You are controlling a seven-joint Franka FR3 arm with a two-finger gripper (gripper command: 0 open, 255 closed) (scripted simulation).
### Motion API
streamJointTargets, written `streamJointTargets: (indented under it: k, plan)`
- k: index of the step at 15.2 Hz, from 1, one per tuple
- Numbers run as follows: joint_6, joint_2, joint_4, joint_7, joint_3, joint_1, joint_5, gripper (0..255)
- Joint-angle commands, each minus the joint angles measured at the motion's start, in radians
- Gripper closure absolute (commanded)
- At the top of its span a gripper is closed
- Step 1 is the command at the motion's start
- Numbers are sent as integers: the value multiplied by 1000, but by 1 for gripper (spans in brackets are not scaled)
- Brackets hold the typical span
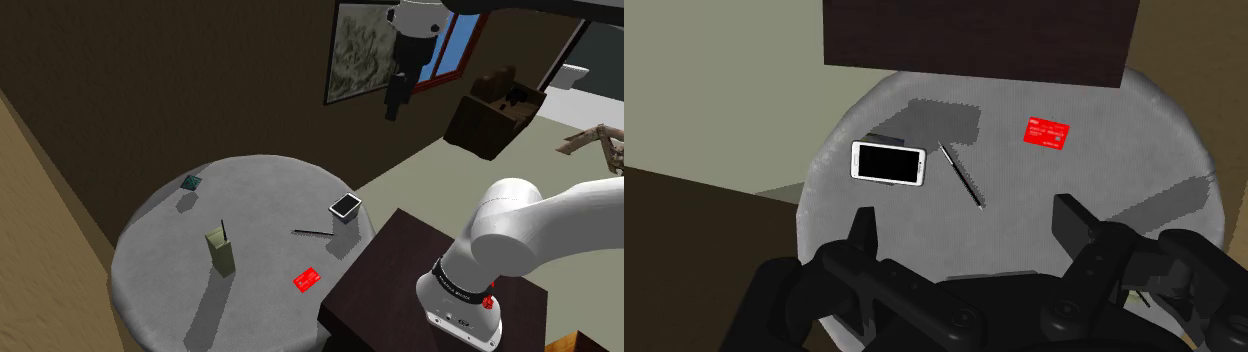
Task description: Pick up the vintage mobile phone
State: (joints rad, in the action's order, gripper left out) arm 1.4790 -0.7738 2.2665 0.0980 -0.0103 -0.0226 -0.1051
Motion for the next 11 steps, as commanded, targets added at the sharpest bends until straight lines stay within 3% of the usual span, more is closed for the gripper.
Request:
streamJointTargets:
  k: [1, 11]
  plan:
    - [0, 0, 0, 0, 0, 0, 0, 0]
    - [293, 153, 131, -191, -123, -31, 86, 0]
